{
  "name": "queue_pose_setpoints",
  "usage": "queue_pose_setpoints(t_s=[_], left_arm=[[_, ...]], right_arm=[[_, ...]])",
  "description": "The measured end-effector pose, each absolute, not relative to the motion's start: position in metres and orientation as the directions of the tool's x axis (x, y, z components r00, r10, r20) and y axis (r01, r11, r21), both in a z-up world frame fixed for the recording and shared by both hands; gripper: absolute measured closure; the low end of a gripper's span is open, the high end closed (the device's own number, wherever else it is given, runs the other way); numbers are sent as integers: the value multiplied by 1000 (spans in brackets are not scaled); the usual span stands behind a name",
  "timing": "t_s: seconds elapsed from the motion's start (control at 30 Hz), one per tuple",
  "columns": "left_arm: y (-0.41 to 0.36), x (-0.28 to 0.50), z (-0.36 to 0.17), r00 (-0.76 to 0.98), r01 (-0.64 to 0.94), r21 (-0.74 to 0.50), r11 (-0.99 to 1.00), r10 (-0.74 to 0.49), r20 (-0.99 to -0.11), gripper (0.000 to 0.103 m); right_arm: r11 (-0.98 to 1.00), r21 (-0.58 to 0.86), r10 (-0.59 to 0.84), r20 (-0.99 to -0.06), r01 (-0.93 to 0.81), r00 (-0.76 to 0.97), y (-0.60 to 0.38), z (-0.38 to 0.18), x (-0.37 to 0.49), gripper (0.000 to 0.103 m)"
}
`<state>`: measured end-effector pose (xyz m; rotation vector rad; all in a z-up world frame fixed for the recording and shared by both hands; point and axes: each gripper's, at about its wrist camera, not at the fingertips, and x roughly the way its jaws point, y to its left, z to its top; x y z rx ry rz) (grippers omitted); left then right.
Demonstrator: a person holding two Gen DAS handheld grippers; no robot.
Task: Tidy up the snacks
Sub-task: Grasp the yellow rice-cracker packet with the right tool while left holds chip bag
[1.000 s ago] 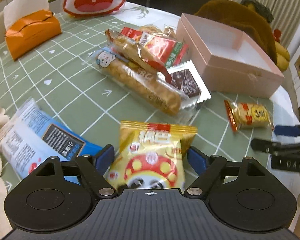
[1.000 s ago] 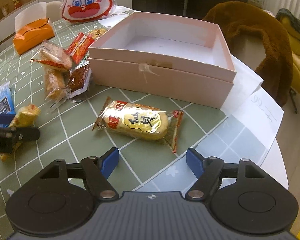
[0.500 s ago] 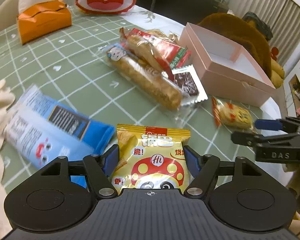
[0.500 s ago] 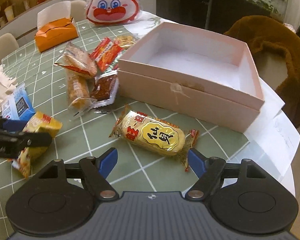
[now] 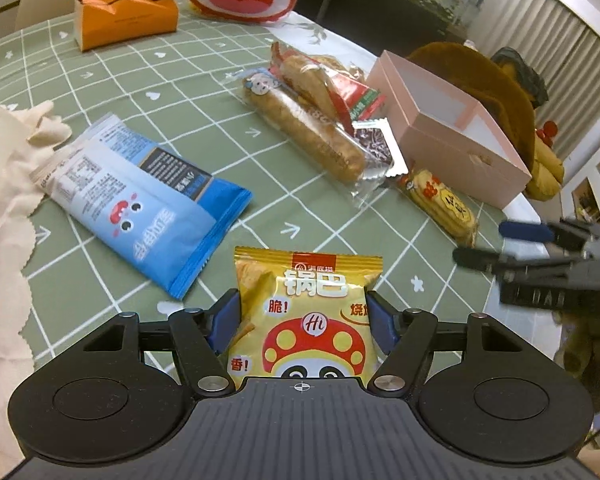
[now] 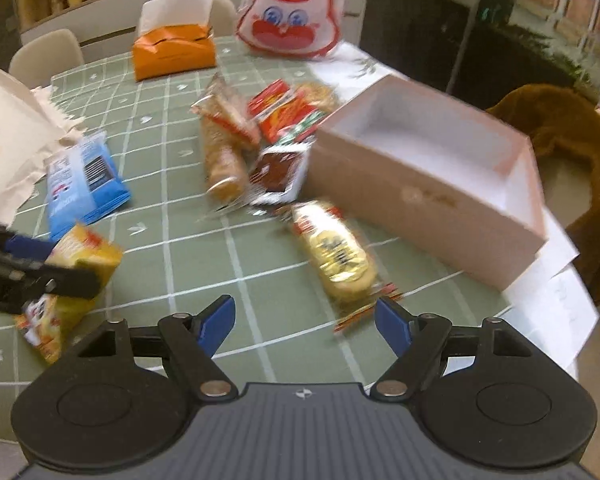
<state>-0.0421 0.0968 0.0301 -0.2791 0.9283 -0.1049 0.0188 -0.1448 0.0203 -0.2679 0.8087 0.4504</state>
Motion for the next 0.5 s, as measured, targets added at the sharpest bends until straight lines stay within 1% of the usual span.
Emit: queue_pose_setpoints(t_s=[0.17,0.3,0.43,0.47,0.5], left_arm=[[91,-41,30,588,-18,-273,962,-211,-781,31],[86,-40,30,578,-11,-262,965,-207,-789,31],[79,-39,31,567,5,-255,967,-213,-796,31],[77,-39,31,563,11,-253,967,-216,-798,31],[75,-39,30,560,18,-253,967,-219,-799,31]], right_arm=[[876,-57,279,-750,-479,599,-139,17,51,25],[872,-72,258,-774,-484,579,-119,4,76,25],[855,-64,270,-794,-515,545,-109,-3,81,27],[855,-52,276,-797,-516,538,-110,-2,79,31],[855,-36,285,-800,-517,527,-111,-1,77,39]])
